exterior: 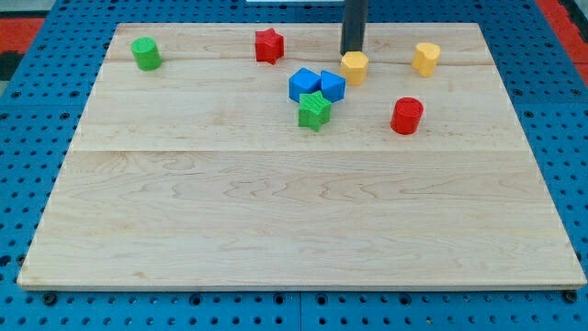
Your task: Slide the yellow heart slightly to the top side
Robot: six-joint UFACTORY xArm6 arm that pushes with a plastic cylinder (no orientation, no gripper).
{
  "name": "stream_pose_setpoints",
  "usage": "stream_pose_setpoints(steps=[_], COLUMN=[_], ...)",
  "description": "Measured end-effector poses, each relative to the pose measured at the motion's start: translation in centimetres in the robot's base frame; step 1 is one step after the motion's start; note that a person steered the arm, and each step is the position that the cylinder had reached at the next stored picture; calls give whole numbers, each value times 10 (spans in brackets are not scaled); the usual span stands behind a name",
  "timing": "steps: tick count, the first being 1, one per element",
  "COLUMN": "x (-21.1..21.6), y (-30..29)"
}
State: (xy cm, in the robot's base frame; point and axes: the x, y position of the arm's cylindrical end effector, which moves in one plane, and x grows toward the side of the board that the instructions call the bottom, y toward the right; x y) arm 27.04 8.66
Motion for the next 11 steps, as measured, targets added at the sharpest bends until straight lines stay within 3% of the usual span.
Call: stream_pose_setpoints(steps=[1, 2, 3, 5, 7, 8, 9, 10, 11], x=[64, 98, 84, 60, 0, 42, 52, 51, 28], y=[-19, 14, 82, 109, 111, 99, 50, -10, -24])
